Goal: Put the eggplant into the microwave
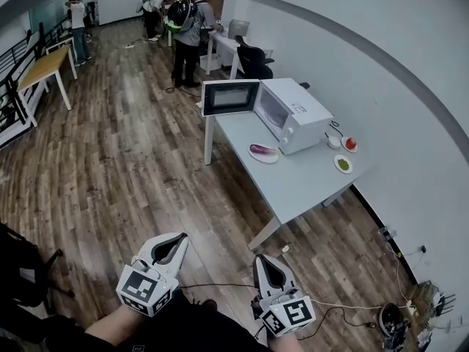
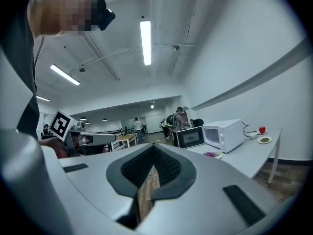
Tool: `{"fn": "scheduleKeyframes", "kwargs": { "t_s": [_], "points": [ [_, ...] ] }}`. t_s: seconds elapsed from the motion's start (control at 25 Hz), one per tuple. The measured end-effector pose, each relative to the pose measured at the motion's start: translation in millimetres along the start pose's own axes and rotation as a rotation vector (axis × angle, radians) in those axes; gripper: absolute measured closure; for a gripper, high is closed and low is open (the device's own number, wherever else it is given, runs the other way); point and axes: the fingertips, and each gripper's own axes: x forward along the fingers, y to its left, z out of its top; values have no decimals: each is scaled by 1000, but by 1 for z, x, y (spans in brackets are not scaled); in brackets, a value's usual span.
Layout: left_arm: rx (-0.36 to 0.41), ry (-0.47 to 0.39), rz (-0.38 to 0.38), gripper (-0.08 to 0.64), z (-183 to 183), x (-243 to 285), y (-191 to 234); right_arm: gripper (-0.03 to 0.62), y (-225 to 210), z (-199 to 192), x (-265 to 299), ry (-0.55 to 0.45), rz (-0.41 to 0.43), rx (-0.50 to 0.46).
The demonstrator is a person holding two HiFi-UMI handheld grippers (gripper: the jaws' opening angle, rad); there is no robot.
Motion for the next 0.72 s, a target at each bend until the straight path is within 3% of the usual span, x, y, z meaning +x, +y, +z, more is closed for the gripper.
{"fn": "scheduleKeyframes", "kwargs": {
  "t_s": [0.4, 0.72],
  "points": [
    [-37, -22, 34, 552, -5, 20, 33, 577, -12, -3, 28, 36, 12, -2],
    [-59, -26, 9, 552, -2, 74, 82, 577, -39, 2, 93, 54, 7, -3]
  ]
}}
